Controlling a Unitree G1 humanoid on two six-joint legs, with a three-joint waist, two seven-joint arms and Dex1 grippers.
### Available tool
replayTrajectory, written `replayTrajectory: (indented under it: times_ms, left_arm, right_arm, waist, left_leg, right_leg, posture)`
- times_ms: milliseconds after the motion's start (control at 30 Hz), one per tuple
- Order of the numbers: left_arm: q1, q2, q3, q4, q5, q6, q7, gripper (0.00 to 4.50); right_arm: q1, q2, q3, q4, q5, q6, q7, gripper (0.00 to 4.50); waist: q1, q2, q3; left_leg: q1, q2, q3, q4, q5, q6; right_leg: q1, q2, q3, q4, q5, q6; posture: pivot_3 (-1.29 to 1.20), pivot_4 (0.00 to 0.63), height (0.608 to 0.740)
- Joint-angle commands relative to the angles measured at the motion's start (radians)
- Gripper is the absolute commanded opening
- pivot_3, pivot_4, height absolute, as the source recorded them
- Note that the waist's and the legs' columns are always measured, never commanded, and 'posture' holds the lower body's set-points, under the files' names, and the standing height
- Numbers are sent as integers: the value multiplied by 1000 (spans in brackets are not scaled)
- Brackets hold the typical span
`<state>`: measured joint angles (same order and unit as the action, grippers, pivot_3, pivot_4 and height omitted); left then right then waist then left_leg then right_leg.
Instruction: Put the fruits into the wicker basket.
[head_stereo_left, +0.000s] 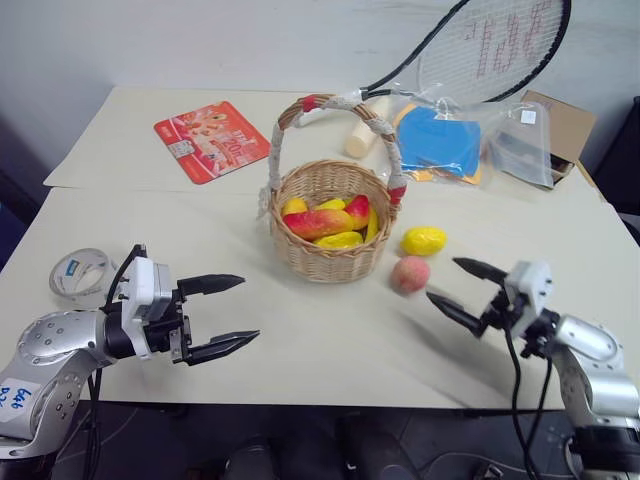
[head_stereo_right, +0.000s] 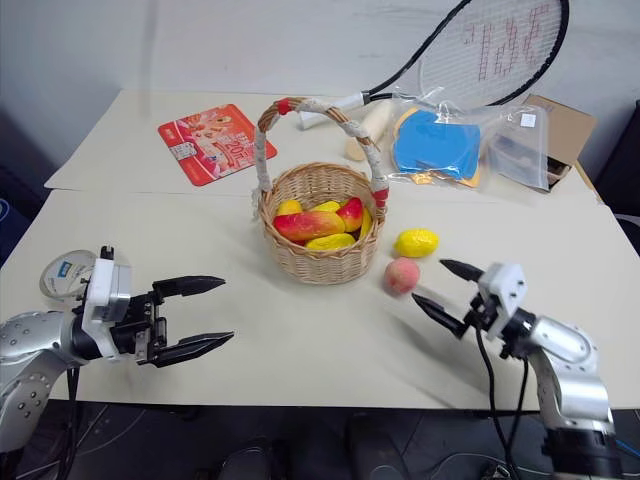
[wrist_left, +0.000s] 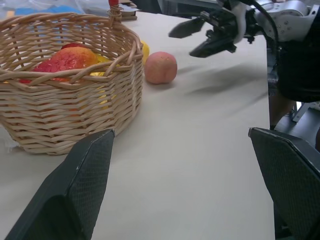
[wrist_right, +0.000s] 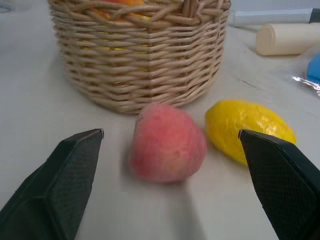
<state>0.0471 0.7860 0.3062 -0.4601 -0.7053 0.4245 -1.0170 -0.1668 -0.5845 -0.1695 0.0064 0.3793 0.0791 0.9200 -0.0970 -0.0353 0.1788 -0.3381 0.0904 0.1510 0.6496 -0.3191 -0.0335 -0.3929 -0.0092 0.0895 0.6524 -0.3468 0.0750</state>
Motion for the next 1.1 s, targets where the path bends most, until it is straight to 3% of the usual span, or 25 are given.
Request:
replayTrajectory:
  times_ms: [33, 267, 367, 500, 567, 667, 733, 800, 1067, 1100]
  left_arm:
    - [7, -10, 4, -39, -2, -19, 9, 4500]
    - [21, -20, 2, -52, 1, -23, 17, 4500]
    - [23, -20, 8, -54, -3, -23, 20, 4500]
    - [32, -26, 19, -57, -2, -28, 26, 4500]
    - [35, -32, 27, -59, -9, -28, 35, 4500]
    - [37, -47, 48, -63, -34, -21, 57, 4500]
    - [33, -58, 63, -65, -53, -12, 78, 4500]
    - [23, -68, 76, -58, -59, -13, 97, 4500]
    - [-30, -129, 109, -59, -112, -9, 186, 4500]
    - [-29, -130, 108, -66, -115, -7, 193, 4500]
  right_arm:
    - [-30, 4, 45, 1, -55, 47, -58, 4472]
    - [-109, 28, 117, 86, -114, 42, -82, 4472]
    - [-119, 35, 123, 91, -92, 37, -45, 3873]
    - [-94, 9, 86, 47, -33, 32, 34, 2753]
    - [-80, -8, 51, -34, 58, 58, 95, 2532]
    - [-86, -28, 19, -210, 221, 173, 127, 2532]
    - [-144, 2, 17, -316, 314, 254, 56, 2532]
    - [-213, 40, 53, -370, 310, 276, -8, 2532]
    - [-407, 221, 227, -258, 22, 323, -340, 2532]
    - [-412, 223, 242, -247, 1, 320, -344, 2862]
  waist:
    - [7, 0, 0]
    - [11, 0, 0]
    - [11, 0, 0]
    - [11, 1, 0]
    - [11, 1, 1]
    - [10, 5, 3]
    - [4, 4, 3]
    - [-2, 4, 4]
    - [-5, 4, 3]
    - [-2, 4, 3]
  left_leg:
    - [0, 0, 0, 0, 0, 0]
    - [-1, 0, 1, 0, 0, 0]
    - [-1, 0, 1, 0, 0, 0]
    - [-1, 0, 1, 0, 0, 0]
    - [-1, 0, 1, 0, 0, 0]
    - [-2, 0, 1, 0, 0, 0]
    - [-1, 2, 0, 0, 0, 0]
    - [-1, 2, 0, 0, 0, 0]
    - [-6, 1, -1, 1, 0, -1]
    - [-8, 1, -1, 1, 0, -1]
  right_leg:
    - [0, 0, 0, 0, 0, 0]
    - [-1, 0, 0, 0, -1, 0]
    - [-1, 1, 0, 0, -1, 0]
    - [-1, 1, 0, 0, -1, 0]
    - [-1, 0, 0, 0, -1, 0]
    - [-1, 0, 0, 0, -1, 0]
    - [-1, 1, 0, 1, -1, 0]
    - [-1, 2, 0, 2, -1, 1]
    - [-5, 0, -1, 2, -1, 0]
    - [-7, 0, -1, 1, -1, 0]
  posture:
    - [0, 150, 740]
    - [0, 150, 740]
    - [0, 150, 740]
    - [0, 150, 740]
    - [0, 150, 740]
    - [0, 150, 740]
    - [0, 150, 740]
    - [0, 150, 740]
    - [0, 150, 740]
    - [0, 150, 740]
